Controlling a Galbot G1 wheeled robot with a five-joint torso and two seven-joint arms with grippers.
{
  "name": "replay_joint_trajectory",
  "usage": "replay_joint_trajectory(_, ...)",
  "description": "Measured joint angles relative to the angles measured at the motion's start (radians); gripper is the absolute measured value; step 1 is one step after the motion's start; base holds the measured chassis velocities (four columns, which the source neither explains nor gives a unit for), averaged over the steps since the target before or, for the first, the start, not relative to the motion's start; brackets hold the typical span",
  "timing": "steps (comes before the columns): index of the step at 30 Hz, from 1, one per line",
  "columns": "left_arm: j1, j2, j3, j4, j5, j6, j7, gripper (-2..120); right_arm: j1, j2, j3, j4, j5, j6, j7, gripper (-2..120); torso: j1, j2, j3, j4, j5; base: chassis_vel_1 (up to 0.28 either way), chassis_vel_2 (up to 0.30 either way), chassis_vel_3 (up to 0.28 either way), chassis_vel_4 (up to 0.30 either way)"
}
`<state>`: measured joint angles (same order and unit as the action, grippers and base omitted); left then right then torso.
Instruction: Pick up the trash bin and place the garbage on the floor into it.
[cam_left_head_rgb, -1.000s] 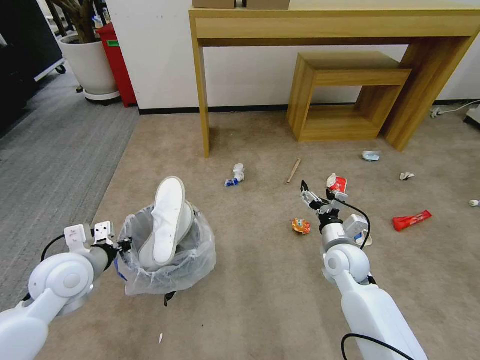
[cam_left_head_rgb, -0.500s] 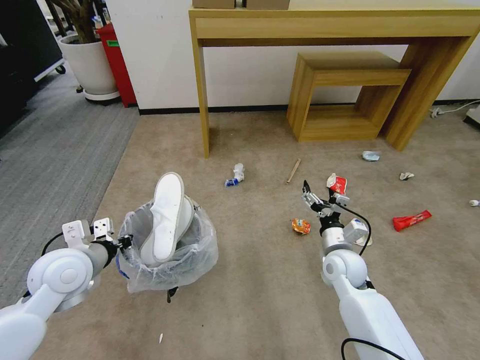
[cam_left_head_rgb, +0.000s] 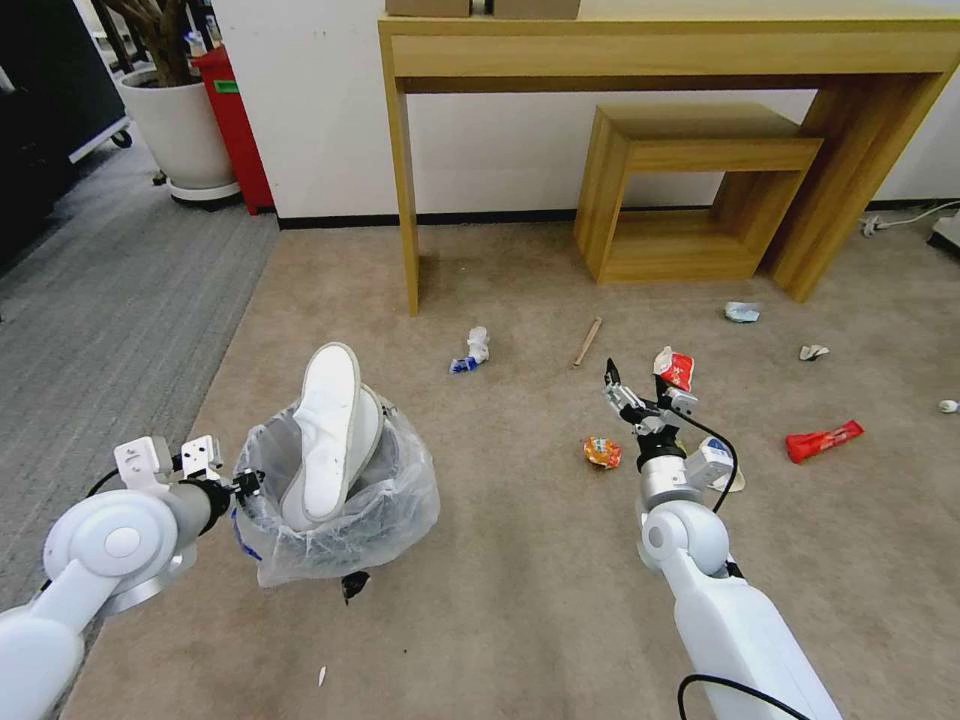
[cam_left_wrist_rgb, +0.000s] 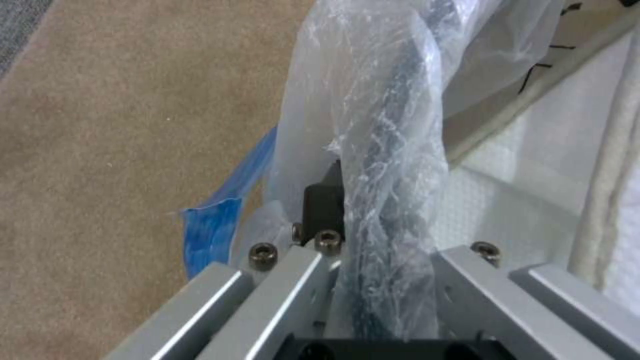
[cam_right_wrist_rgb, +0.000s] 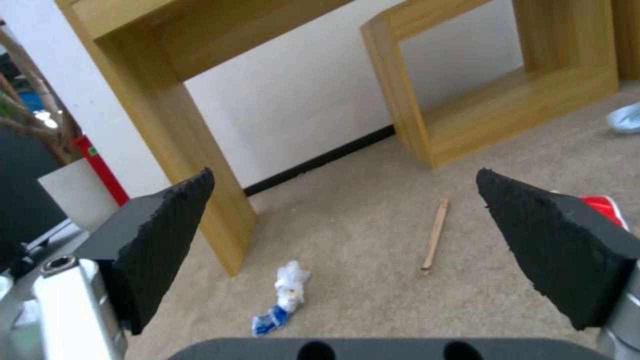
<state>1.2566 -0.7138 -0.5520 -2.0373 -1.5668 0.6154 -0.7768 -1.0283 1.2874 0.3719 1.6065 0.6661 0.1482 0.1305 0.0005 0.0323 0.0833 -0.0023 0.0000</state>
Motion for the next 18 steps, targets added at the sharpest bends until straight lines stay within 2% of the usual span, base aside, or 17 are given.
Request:
replay_joint_trajectory(12,0.008,-0.020,0.011,-0.011,0.006,0.003,0.000,0,-0.025,-0.002,0.022,0.013,-0.033,0.004,0.003,100,0.000,0.000,0.000,0.0000,0.0000,0.000,0.000,0.000,0.000)
replay_joint_trajectory(13,0.011,-0.025,0.010,-0.022,0.008,0.003,0.000,0,-0.033,0.001,0.024,0.009,-0.053,0.055,-0.022,100,0.000,0.000,0.000,0.0000,0.0000,0.000,0.000,0.000,0.000)
replay_joint_trajectory(14,0.011,-0.025,0.010,-0.022,0.008,0.003,0.000,0,-0.033,0.001,0.024,0.009,-0.053,0.055,-0.022,100,0.000,0.000,0.000,0.0000,0.0000,0.000,0.000,0.000,0.000)
replay_joint_trajectory(15,0.016,-0.024,0.006,-0.032,0.008,0.004,0.000,0,-0.041,0.003,0.027,0.008,-0.078,0.098,-0.037,100,0.000,0.000,0.000,0.0000,0.0001,0.000,0.000,0.000,0.000)
replay_joint_trajectory(18,0.029,-0.019,0.001,-0.049,0.012,0.004,0.000,0,-0.077,0.004,0.040,0.043,-0.105,0.125,-0.051,100,0.000,0.000,0.000,-0.0002,0.0003,0.000,0.000,0.000,0.000)
